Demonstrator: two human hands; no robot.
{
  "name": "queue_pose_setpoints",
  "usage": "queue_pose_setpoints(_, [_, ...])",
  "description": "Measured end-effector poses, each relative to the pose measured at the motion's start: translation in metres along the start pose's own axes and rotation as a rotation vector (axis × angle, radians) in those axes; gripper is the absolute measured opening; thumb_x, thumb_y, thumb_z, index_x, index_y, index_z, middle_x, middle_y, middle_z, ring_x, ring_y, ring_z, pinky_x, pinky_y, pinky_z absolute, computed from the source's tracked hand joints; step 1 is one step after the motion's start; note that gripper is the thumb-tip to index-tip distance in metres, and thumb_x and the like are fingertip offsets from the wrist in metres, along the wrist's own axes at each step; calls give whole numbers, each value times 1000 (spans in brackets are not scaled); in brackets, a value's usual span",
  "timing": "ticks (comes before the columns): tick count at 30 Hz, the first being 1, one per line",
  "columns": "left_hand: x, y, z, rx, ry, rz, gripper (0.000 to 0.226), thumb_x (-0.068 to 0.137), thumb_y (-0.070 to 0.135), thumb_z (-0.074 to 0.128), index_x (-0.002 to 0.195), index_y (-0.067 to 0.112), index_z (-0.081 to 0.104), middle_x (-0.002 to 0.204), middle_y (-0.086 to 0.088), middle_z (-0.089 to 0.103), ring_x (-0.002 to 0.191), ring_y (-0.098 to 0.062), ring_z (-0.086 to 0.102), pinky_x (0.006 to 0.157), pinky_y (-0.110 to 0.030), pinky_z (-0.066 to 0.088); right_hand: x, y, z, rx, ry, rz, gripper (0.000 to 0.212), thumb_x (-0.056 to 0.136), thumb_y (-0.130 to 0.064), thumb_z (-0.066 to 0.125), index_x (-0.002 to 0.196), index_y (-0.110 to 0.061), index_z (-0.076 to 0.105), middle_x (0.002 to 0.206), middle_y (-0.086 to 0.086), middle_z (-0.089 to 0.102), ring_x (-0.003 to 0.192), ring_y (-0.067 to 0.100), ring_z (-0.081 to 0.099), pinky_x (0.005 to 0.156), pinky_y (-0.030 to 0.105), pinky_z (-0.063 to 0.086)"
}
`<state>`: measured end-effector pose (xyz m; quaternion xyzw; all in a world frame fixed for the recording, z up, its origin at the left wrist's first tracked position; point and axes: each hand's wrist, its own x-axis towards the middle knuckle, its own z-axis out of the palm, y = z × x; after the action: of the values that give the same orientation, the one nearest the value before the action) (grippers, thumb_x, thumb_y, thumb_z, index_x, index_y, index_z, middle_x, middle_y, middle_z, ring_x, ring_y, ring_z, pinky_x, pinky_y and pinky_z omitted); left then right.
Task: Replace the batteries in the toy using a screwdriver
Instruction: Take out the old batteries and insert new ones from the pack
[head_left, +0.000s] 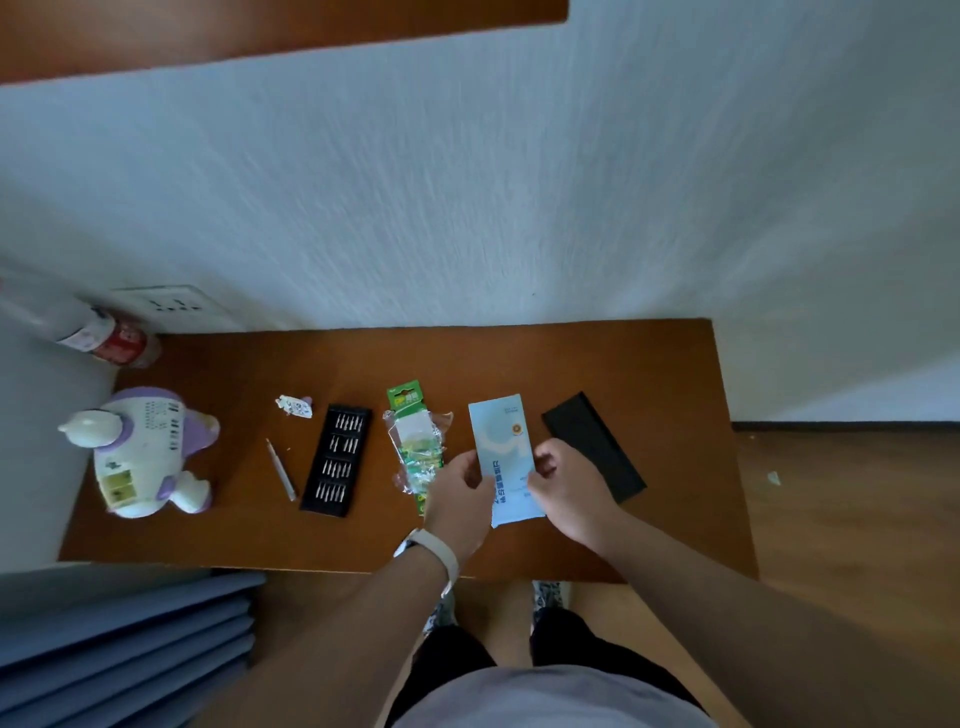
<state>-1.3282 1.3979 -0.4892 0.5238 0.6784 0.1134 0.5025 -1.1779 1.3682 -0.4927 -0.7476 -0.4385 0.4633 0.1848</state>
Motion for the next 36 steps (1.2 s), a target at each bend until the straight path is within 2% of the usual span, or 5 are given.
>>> queue_pose_setpoints(5, [10, -1, 9, 171, 28, 39, 28, 92, 24, 51, 114, 25, 68, 106, -1, 67, 88, -18, 67, 65, -37, 61, 14, 10, 6, -35, -34, -24, 14, 95, -23, 61, 107, -18, 57, 110, 0, 65, 94, 12, 67, 56, 17, 55])
queue_pose_setpoints(16, [10, -5, 13, 234, 40, 92, 30, 91, 25, 56, 121, 31, 54, 116, 3, 63, 101, -16, 63, 73, -36, 63, 17, 17, 4, -146, -109, -86, 42, 96, -34, 59, 134, -20, 48, 117, -2, 59, 104, 16, 65, 59, 11, 54])
queue_pose_setpoints(22, [2, -6, -1, 194, 8, 79, 41, 96, 16, 58, 136, 19, 49, 113, 3, 59, 97, -12, 59, 70, -19, 54, 14, 10, -8, -158, -143, -105, 45, 97, -30, 58, 139, -17, 45, 112, -3, 54, 98, 14, 62, 51, 10, 45])
queue_pose_setpoints(31, [-18, -12, -27, 198, 100, 62, 39, 94, 20, 63, 133, 17, 57, 107, 5, 60, 97, -11, 58, 78, -19, 47, 6, -7, -14, -200, -127, -143, 39, 98, -24, 55, 135, -13, 47, 110, -2, 50, 82, 7, 55, 46, 12, 39])
queue_pose_setpoints(36, [-22, -24, -49, 226, 196, 3, 34, 93, 22, 61, 127, 18, 59, 103, 4, 62, 92, -11, 60, 82, -34, 56, 0, -26, -4, -257, -144, -232, 22, 98, -28, 55, 116, -16, 53, 112, -3, 54, 93, 12, 61, 61, 19, 54])
